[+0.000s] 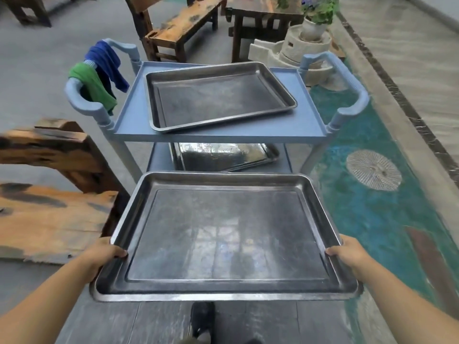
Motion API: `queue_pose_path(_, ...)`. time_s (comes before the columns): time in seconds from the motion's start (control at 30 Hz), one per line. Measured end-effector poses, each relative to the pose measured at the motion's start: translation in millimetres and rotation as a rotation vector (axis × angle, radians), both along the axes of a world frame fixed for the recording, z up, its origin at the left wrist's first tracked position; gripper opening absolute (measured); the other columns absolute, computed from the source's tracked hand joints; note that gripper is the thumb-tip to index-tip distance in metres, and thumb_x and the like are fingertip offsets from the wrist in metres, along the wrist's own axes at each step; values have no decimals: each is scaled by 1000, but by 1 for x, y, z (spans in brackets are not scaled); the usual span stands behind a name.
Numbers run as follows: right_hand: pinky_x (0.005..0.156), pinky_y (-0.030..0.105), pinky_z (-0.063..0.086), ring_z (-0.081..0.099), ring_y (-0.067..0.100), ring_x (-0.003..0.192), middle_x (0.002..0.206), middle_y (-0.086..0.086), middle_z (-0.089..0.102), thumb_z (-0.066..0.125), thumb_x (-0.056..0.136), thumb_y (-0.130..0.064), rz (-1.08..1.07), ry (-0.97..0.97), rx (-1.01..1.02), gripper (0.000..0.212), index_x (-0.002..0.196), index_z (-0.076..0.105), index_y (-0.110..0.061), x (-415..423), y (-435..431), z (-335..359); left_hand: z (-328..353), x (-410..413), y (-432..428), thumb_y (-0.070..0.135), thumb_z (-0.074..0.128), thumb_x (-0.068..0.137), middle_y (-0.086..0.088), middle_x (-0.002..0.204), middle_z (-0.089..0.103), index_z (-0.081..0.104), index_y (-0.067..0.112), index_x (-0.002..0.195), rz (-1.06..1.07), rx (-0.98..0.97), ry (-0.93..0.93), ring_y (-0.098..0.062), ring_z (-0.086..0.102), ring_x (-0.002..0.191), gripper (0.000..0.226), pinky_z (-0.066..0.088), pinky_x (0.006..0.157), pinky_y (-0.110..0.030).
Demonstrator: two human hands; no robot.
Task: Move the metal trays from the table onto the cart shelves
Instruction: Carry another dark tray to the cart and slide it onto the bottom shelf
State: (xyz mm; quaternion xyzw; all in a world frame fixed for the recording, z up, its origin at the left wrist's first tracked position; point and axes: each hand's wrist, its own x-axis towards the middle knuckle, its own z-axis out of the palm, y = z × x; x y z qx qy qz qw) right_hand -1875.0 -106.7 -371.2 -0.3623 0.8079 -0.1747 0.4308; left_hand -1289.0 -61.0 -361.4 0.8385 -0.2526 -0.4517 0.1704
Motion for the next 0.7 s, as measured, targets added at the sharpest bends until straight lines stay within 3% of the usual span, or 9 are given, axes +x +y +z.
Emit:
queue_pose_path(0.1,50,30,51,62,26,50,67,19,66,62,77,18,-22,4,83,16,90,62,8,9,13,-16,-20,5,9,-12,69,78,-14,58,68,64,-7,82,-17,55,7,-32,63,60,8,46,52,-30)
queue_pose_path(0.27,49,31,49,60,29,55,76,24,65,62,79,19,-45,32,185,19,98,60,14,27,23,-31,-50,13,14,-12,68,80,-16,72,66,64,-6,87,-28,145,39,-31,61,66,11,44,55,-31)
queue_pose_path(0.4,35,22,41,59,26,52,76,23,66,64,80,16,-56,91,236,20,99,61,14,45,17,-41,-71,28,2,-8,69,80,-18,82,67,64,-2,92,-34,192,43,-33,62,72,15,47,62,-36)
queue_pose_path(0.57,54,27,40,59,25,63,89,21,68,70,79,8,5,155,268,23,102,63,9,65,-5,-63,-102,52,-22,-6,71,79,-21,80,68,64,-5,95,-31,244,56,-38,65,71,16,50,60,-37)
queue_pose_path(0.7,39,23,43,60,25,51,69,17,66,67,80,12,-25,107,286,12,91,61,9,69,-38,-98,-137,57,-45,-4,71,80,-21,82,68,63,-1,93,-21,282,60,-38,66,74,16,49,59,-37)
